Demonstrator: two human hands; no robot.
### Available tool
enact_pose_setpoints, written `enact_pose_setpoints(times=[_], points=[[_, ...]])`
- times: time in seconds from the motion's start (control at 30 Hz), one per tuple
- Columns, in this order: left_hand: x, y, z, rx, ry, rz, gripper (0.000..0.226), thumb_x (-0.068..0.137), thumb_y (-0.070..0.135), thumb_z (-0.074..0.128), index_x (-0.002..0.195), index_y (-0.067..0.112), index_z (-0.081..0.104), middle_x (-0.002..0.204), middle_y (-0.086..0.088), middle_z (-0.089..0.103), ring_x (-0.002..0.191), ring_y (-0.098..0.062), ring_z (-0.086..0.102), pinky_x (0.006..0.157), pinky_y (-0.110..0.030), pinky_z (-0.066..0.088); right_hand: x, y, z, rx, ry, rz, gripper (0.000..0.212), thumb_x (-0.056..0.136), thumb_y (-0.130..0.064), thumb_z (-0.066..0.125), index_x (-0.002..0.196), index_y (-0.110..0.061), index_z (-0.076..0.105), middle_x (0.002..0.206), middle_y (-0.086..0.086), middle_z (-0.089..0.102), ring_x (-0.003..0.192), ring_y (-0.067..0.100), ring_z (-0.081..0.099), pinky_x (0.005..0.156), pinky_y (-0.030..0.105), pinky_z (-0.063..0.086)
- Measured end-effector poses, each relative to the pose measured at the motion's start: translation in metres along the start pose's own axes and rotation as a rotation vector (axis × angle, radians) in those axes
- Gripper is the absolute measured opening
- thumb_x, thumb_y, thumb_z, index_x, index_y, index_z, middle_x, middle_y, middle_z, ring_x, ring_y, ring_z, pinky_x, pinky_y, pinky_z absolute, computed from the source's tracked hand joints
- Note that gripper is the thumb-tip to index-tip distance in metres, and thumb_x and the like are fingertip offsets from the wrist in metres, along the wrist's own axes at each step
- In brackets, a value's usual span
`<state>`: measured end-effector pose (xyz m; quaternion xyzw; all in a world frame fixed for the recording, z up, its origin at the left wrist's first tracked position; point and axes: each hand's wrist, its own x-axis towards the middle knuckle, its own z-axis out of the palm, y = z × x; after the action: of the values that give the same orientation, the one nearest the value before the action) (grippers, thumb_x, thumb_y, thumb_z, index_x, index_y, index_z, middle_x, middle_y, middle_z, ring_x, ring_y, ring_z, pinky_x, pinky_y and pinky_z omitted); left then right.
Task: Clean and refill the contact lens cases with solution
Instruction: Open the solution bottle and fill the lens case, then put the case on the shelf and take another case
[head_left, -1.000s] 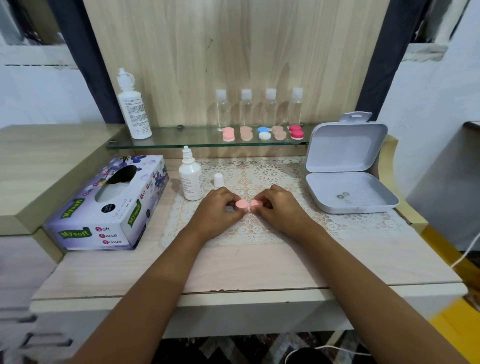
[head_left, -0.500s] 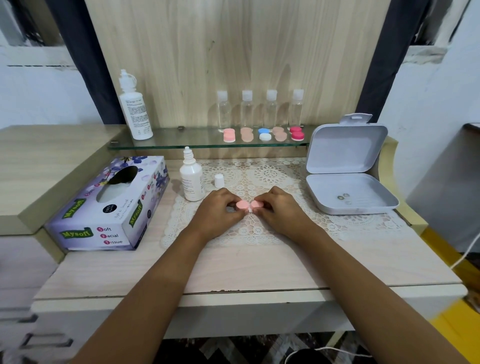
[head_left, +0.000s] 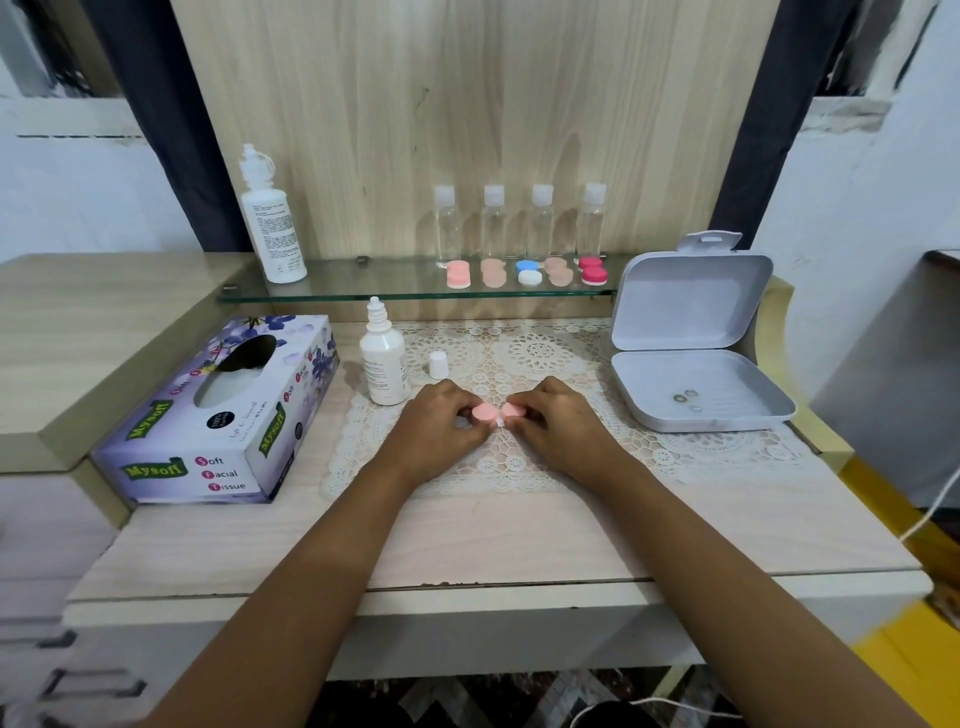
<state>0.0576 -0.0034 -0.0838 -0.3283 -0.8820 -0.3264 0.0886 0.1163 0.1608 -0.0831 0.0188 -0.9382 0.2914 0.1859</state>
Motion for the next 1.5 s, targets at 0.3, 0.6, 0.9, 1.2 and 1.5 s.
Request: enact_pose_setpoints(times=[0.3,0.6,0.9,1.2,1.5], points=[[0.001,0.003,-0.005,-0.003,-0.085,-0.014,0.044,0.087,0.027,0.061,0.130,0.017,0.054,0.109,-0.003,0.057,0.109,-0.016,0.051,0.092,-0.027,0.039,-0.001,0.003,0.000,-0.013,0.015,-0.036,0.027,0.087,-0.021,0.061,0.112,-0.012,0.066,0.099,0.009,0.061,0.100,0.025,0.055,0.089,0.036,0.044],[0.003,0.009,-0.020,0.003,-0.088,-0.061,0.021,0.087,0.023,0.061,0.104,0.012,0.067,0.097,-0.003,0.058,0.091,-0.017,0.055,0.076,-0.023,0.041,-0.001,0.004,0.001,-0.095,0.020,-0.015,0.040,0.089,-0.029,0.058,0.122,-0.006,0.058,0.116,0.014,0.058,0.111,0.028,0.051,0.093,0.029,0.036],[0.045,0.040,-0.059,0.040,0.307,-0.222,0.029,0.085,0.030,0.059,0.090,0.003,0.067,0.085,-0.009,0.065,0.076,-0.025,0.060,0.061,-0.032,0.044,-0.002,0.007,0.008,-0.148,0.068,-0.052,0.025,0.086,-0.019,0.052,0.067,-0.003,0.050,0.075,0.007,0.052,0.072,0.024,0.049,0.062,0.034,0.041],[0.093,0.057,-0.078,0.233,0.335,-0.345,0.022,0.092,0.016,0.049,0.097,-0.004,0.059,0.104,-0.020,0.056,0.075,-0.026,0.046,0.059,-0.031,0.031,-0.001,0.011,0.012,-0.126,0.123,-0.091,0.023,0.084,-0.016,0.052,0.064,-0.004,0.049,0.071,0.005,0.050,0.066,0.022,0.047,0.059,0.036,0.042],[0.113,0.041,-0.070,0.252,0.261,-0.442,0.023,0.092,0.013,0.054,0.108,-0.001,0.060,0.114,-0.021,0.057,0.092,-0.031,0.060,0.066,-0.032,0.039,0.001,0.015,0.014,-0.125,0.140,-0.098,0.023,0.085,-0.019,0.052,0.068,-0.004,0.052,0.077,0.006,0.054,0.072,0.022,0.050,0.062,0.034,0.044]])
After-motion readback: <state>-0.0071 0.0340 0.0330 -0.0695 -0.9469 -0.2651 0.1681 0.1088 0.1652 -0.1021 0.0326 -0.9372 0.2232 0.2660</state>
